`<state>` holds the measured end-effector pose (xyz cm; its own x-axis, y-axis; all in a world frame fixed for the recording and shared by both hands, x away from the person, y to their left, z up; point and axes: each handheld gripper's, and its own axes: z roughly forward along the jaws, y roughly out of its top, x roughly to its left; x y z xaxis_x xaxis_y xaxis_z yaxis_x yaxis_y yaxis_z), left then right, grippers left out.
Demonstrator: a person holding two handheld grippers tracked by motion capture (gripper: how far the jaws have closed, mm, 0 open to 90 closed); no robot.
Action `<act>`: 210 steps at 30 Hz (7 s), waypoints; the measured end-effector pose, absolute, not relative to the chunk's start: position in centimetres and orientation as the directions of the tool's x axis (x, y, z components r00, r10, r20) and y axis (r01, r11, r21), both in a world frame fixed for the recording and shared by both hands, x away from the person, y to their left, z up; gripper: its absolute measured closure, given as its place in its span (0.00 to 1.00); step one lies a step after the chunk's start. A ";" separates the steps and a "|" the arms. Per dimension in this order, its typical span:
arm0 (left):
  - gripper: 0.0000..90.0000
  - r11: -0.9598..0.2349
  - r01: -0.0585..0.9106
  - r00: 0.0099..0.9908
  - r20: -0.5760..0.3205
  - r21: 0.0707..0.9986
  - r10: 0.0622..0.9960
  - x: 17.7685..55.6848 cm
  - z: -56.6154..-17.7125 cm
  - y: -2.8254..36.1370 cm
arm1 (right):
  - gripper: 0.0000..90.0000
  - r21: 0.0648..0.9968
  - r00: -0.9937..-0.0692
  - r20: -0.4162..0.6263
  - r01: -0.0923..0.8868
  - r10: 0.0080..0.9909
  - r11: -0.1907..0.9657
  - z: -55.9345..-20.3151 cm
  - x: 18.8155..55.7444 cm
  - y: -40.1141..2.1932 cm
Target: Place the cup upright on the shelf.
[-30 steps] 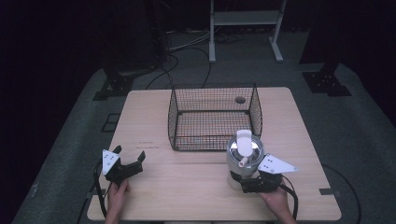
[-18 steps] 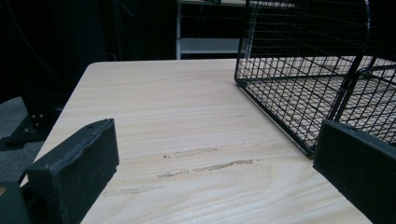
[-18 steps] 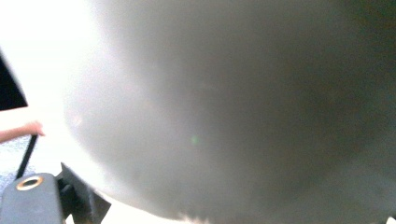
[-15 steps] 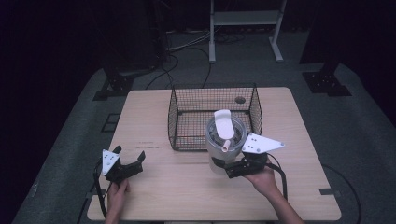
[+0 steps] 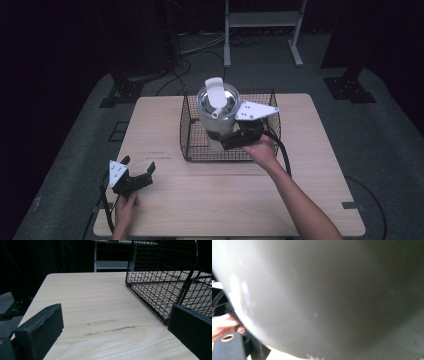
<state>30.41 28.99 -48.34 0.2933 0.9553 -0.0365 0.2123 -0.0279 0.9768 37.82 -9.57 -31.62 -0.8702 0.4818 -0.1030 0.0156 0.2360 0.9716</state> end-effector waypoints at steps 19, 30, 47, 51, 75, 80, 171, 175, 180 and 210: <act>0.00 -0.024 0.208 0.296 -0.039 0.978 0.954 30.4 -48.3 29.1 | 0.10 0.936 -0.871 0.012 0.182 0.490 0.300 -35.5 49.5 -6.0; 0.00 -0.013 0.207 0.299 -0.050 0.978 0.953 30.4 -48.3 29.2 | 0.10 0.901 -0.861 0.021 0.237 0.508 0.364 -38.2 52.3 -4.5; 0.00 -0.008 0.207 0.302 -0.056 0.978 0.952 30.4 -48.4 29.2 | 0.10 0.853 -0.862 0.019 0.278 0.506 0.442 -41.2 54.2 -3.8; 0.00 -0.006 0.206 0.302 -0.058 0.978 0.952 30.4 -48.4 29.2 | 0.10 0.858 -0.865 0.029 0.279 0.501 0.432 -41.4 54.3 -4.1; 0.00 -0.014 0.208 0.305 -0.052 0.978 0.951 30.3 -48.4 29.2 | 0.09 0.876 -0.880 -0.018 0.215 0.475 0.432 -42.1 53.2 -5.7; 0.00 -0.016 0.209 0.304 -0.049 0.978 0.951 30.3 -48.4 29.1 | 0.10 0.866 -0.876 -0.017 0.227 0.481 0.445 -41.9 52.9 -6.4; 0.00 -0.034 0.211 0.306 -0.033 0.977 0.952 30.3 -48.4 29.0 | 0.15 0.839 -0.789 0.039 0.359 0.613 0.409 -34.3 45.0 -17.0; 0.00 -0.035 0.211 0.305 -0.032 0.977 0.952 30.3 -48.4 29.0 | 0.15 0.839 -0.802 0.039 0.350 0.596 0.416 -34.4 44.0 -17.3; 0.00 -0.035 0.210 0.305 -0.031 0.977 0.952 30.3 -48.4 28.9 | 0.15 0.837 -0.807 0.042 0.351 0.589 0.421 -34.7 42.9 -18.0; 0.00 -0.041 0.212 0.303 -0.026 0.976 0.953 30.3 -48.4 28.8 | 0.16 0.843 -0.830 0.051 0.335 0.556 0.422 -36.0 38.1 -20.6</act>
<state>30.35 28.83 -48.36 0.3028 0.9527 -0.0258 0.2122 -0.0410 0.9764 38.06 -20.60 -35.97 -0.8298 0.5558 0.0514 0.3348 0.4219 0.8426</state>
